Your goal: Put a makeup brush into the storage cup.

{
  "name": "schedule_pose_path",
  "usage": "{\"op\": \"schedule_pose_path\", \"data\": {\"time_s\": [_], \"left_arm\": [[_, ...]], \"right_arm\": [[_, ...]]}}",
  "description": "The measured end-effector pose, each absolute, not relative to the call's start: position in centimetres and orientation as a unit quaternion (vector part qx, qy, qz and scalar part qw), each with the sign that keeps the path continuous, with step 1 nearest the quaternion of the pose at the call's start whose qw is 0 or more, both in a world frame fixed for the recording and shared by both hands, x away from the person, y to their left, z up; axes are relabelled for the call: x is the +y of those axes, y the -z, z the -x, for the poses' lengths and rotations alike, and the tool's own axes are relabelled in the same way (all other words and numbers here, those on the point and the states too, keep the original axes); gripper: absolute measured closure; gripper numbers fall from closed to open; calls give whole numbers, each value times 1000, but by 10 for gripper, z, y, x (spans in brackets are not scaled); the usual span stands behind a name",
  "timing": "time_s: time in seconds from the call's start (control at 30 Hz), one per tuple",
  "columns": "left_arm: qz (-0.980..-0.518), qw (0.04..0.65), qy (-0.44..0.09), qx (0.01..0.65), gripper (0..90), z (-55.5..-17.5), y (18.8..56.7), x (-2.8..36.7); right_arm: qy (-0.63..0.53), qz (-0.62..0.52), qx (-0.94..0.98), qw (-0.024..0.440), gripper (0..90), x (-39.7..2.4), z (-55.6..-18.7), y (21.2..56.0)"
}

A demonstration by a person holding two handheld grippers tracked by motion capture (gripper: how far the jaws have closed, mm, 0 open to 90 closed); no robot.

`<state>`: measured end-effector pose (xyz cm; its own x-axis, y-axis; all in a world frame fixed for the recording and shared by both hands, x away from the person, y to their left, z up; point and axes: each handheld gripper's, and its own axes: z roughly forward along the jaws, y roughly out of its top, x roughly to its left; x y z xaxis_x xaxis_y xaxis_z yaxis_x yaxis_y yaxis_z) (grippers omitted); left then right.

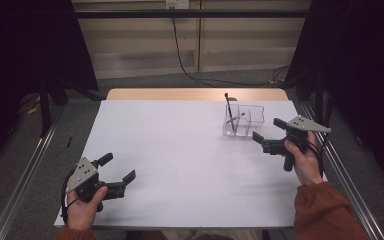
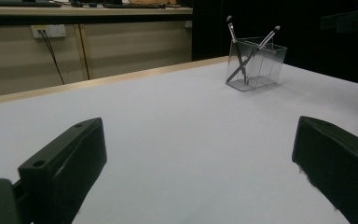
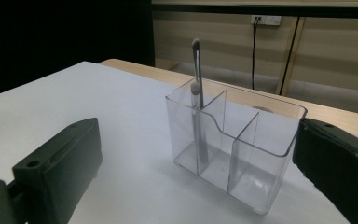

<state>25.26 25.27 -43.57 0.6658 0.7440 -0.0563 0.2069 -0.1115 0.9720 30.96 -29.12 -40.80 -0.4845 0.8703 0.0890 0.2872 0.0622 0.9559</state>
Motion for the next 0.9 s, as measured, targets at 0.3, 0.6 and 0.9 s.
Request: {"op": "schedule_pose_path", "data": {"time_s": [0.3, 0.6, 0.9], "left_arm": [[-709, 574, -234, 336, 30, -252, 436, 254], [-702, 576, -239, 344, 31, -250, 436, 257], [-702, 575, -243, 342, 31, -246, 436, 258]], "right_arm": [[-540, -428, 672, 271, 7, -291, -289, 414], [-545, -419, 672, 276, 2, -293, -268, 417], [-538, -423, 673, 281, 6, -298, -250, 432]]}}
